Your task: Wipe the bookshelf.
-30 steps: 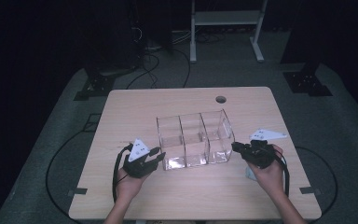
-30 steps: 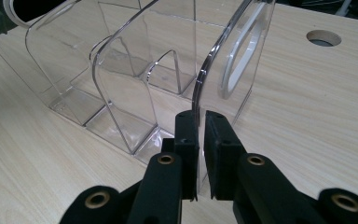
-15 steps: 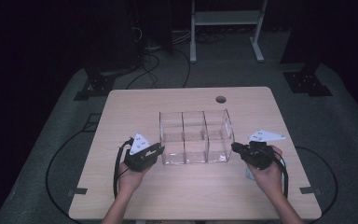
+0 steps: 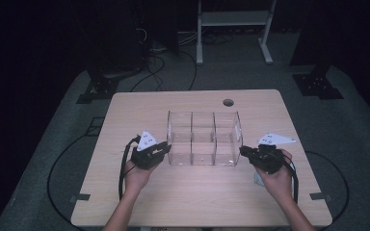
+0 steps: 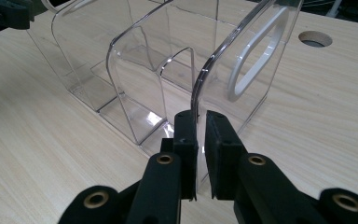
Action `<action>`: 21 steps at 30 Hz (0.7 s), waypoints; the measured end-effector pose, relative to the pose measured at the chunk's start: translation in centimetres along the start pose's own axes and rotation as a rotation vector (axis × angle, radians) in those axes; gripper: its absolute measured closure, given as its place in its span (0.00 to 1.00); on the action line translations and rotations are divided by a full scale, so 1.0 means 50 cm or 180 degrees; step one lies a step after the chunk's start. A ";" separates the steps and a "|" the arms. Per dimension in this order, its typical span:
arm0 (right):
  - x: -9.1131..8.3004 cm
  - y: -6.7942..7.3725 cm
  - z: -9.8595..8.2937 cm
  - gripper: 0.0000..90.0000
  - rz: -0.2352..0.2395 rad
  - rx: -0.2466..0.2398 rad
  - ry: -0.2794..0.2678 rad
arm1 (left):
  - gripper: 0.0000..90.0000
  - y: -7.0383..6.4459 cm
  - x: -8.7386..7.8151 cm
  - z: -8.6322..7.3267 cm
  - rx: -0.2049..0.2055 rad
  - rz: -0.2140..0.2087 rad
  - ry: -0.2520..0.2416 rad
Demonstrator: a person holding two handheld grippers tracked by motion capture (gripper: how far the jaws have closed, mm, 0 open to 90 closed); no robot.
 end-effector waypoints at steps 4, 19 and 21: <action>0.003 -0.005 0.002 0.92 -0.0005 -0.0001 0.0004 | 0.84 0.003 0.004 0.003 -0.0003 -0.0007 -0.0001; 0.002 -0.017 -0.007 0.82 0.0052 0.0046 -0.0004 | 0.71 0.006 0.002 -0.005 -0.0055 -0.0021 0.0002; 0.002 -0.018 -0.010 0.80 0.0085 0.0066 0.0005 | 0.70 0.006 -0.001 -0.007 -0.0054 -0.0026 -0.0011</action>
Point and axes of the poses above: each handheld gripper's, and its own axes: x roughly forward along the jaws, z roughly out of its top, y roughly to its left, the point moved 4 cm from there along x, roughly forward along the jaws, and after that the axes turned 13 degrees about -z, right-handed, at the moved point
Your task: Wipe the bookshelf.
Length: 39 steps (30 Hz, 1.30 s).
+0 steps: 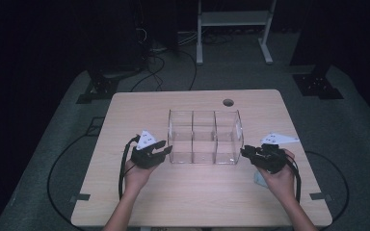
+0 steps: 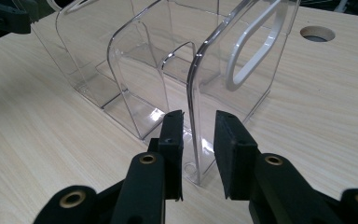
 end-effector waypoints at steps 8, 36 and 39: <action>-0.004 -0.012 -0.009 0.76 0.0095 0.0096 0.0004 | 0.66 -0.008 -0.008 0.001 0.0018 -0.0034 -0.0011; -0.014 -0.061 -0.078 0.59 0.0157 0.0225 0.0208 | 0.45 0.012 -0.031 -0.055 -0.0225 0.0069 0.0023; -0.014 -0.063 -0.087 0.58 0.0160 0.0246 0.0234 | 0.43 0.013 -0.031 -0.061 -0.0252 0.0080 0.0039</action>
Point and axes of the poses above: each handheld gripper's, and its own axes: x roughly forward along the jaws, z roughly out of its top, y roughly to its left, the point moved 4 cm from there along x, roughly forward along the jaws, and after that the axes turned 13 degrees about -z, right-handed, at the moved point
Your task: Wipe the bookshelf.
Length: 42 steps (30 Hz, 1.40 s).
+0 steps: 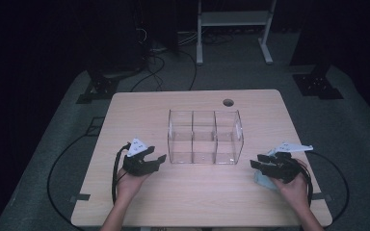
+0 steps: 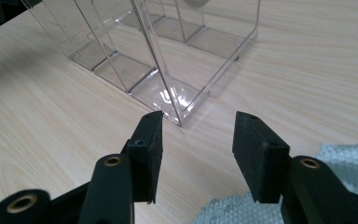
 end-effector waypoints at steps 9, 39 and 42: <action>-0.004 -0.014 -0.026 0.56 -0.0008 0.0065 0.0055 | 0.35 0.004 -0.010 -0.015 -0.0045 0.0028 -0.0002; -0.036 -0.033 -0.086 0.49 -0.0006 0.0106 0.0162 | 0.22 0.001 -0.036 -0.072 -0.0171 0.0041 0.0000; -0.038 -0.034 -0.092 0.49 0.0003 0.0125 0.0152 | 0.21 0.000 -0.035 -0.079 -0.0191 0.0037 -0.0029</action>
Point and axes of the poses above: each handheld gripper's, and its own axes: x roughly forward along the jaws, z roughly out of its top, y roughly to its left, the point moved 4 cm from there along x, roughly forward along the jaws, and after that the axes turned 13 degrees about -z, right-handed, at the moved point
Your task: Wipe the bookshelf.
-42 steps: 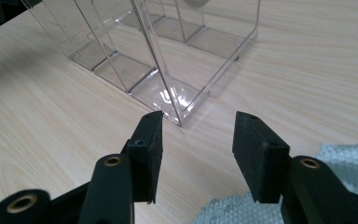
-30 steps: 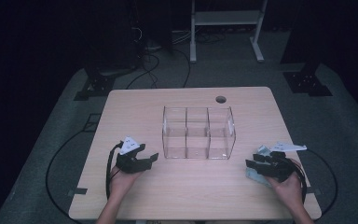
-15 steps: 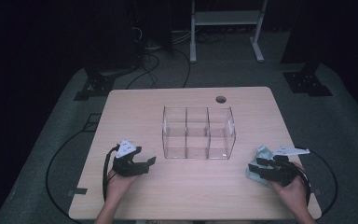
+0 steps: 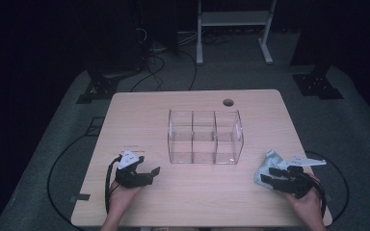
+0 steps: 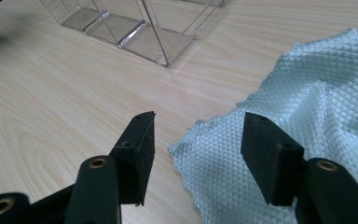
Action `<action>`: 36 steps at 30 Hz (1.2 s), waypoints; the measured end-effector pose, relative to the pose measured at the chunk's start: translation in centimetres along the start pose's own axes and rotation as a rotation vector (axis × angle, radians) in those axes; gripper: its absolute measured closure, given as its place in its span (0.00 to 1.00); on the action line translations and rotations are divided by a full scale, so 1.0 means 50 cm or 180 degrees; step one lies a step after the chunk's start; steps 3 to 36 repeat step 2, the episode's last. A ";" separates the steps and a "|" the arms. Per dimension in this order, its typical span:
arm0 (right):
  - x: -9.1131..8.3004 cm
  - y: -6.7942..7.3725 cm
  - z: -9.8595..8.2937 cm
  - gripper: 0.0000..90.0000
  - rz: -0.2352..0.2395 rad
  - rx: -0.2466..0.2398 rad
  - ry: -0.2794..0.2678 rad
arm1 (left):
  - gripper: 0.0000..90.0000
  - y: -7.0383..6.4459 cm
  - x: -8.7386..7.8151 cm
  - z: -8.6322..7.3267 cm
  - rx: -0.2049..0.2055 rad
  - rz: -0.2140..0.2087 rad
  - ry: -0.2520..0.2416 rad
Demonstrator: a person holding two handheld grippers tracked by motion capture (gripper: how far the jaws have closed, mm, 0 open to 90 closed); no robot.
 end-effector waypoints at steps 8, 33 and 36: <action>0.000 -0.002 -0.004 0.49 0.0001 0.0004 -0.0018 | 0.21 -0.002 0.001 -0.006 -0.0004 -0.0017 0.0000; 0.000 -0.002 -0.004 0.49 0.0001 0.0004 -0.0018 | 0.21 -0.002 0.001 -0.006 -0.0004 -0.0017 0.0000; 0.000 -0.002 -0.004 0.49 0.0001 0.0004 -0.0018 | 0.21 -0.002 0.001 -0.006 -0.0004 -0.0017 0.0000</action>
Point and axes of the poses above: each handheld gripper's, and its own axes: x roughly forward along the jaws, z roughly out of its top, y roughly to its left, the point moved 4 cm from there along x, roughly forward along the jaws, and after that the axes turned 13 degrees about -z, right-handed, at the moved point
